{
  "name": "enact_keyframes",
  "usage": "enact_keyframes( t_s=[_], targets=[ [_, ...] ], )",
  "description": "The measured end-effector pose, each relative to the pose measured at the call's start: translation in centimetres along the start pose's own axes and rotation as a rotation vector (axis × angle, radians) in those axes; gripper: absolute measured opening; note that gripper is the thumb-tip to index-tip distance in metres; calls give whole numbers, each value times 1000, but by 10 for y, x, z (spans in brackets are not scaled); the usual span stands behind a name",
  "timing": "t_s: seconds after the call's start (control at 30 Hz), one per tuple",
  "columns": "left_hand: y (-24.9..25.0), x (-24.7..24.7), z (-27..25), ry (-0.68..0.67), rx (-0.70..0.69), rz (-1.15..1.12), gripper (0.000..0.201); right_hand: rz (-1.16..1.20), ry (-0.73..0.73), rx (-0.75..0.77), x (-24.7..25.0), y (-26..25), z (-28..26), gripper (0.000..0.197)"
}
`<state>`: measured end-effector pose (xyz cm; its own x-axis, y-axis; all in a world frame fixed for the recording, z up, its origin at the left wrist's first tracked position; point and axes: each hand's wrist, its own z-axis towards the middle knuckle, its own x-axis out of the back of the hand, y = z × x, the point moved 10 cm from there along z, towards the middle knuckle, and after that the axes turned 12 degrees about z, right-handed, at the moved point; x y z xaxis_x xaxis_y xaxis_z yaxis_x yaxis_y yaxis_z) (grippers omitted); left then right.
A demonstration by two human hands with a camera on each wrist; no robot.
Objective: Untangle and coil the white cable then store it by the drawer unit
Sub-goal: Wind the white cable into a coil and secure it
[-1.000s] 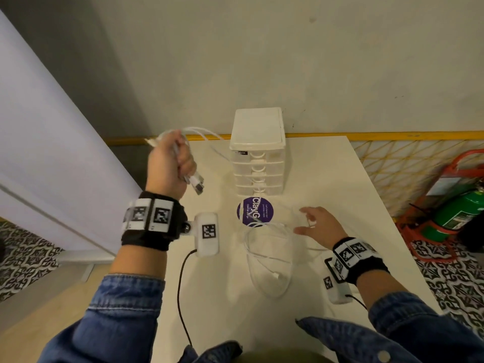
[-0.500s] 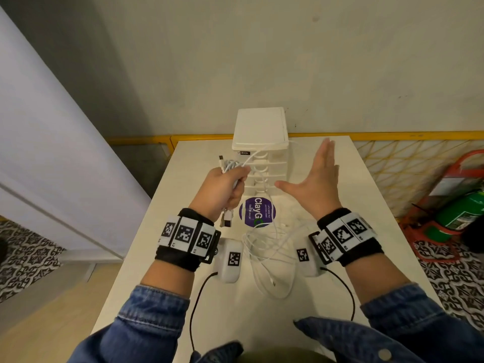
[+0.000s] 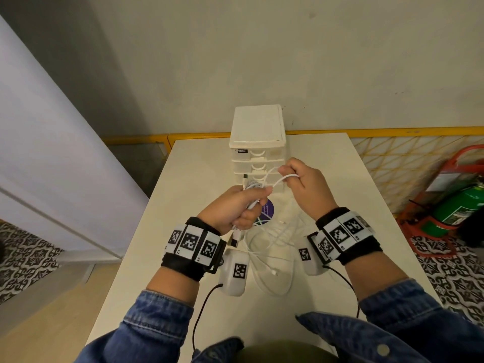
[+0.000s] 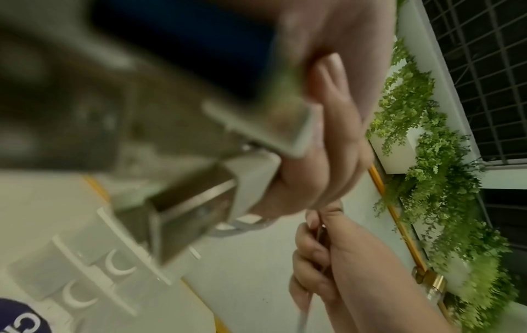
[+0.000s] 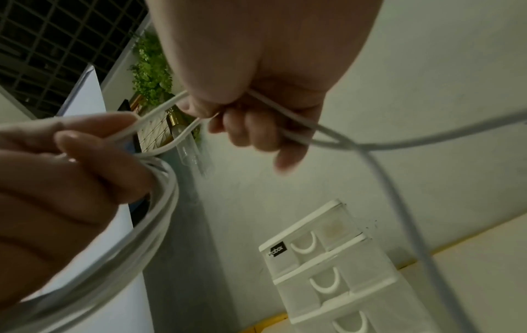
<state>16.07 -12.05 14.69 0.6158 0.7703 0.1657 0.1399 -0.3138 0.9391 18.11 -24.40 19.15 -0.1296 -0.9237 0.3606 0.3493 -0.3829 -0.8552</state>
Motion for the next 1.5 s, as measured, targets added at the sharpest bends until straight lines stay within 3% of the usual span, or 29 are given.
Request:
enact_keyframes(
  t_s=[0.1, 0.23, 0.33, 0.4, 0.5, 0.67, 0.83, 0.93, 1.0, 1.1, 1.17, 1.3, 1.43, 1.5],
  targets=[
    [-3, -13, -2, -90, 8, 65, 35, -49, 28, -80, 13, 12, 2, 38],
    [-3, -28, -4, -176, -32, 64, 33, 14, -3, -160, 15, 28, 2, 42],
    [10, -26, -3, -193, -172, -160, 39, 80, -28, -175, 10, 33, -1, 35],
    [20, -13, -2, -159, -269, -317, 35, 117, -55, -155, 5, 34, -5, 24],
    [31, 13, -2, -90, -376, -554, 31, 188, -93, -118, -5, 35, -13, 23],
    [21, 31, 3, 42, -370, -547, 30, 312, -42, -46, -4, 17, -16, 25],
    [20, -7, 3, -108, -315, -382, 32, 220, 58, -103, 4, 35, -2, 17],
    [17, -37, 4, -199, -247, -240, 41, 180, 13, -155, -9, 52, 2, 19],
    [15, -45, 6, -231, -232, -310, 42, 201, -38, -196, -26, 64, -1, 21],
    [28, -31, 9, -227, -355, -596, 38, 297, -120, -247, -54, 71, -15, 21],
    [36, -9, 9, -144, -437, -781, 37, 341, -157, -265, -66, 69, -25, 26],
    [37, 38, 5, 193, -533, -888, 41, 193, -258, -248, -84, 70, -41, 23],
    [26, 78, -7, 559, -537, -776, 45, 161, -390, -267, -101, 72, -57, 30],
    [25, 92, -16, 688, -556, -585, 47, 131, -433, -229, -107, 66, -62, 31]
  ],
)
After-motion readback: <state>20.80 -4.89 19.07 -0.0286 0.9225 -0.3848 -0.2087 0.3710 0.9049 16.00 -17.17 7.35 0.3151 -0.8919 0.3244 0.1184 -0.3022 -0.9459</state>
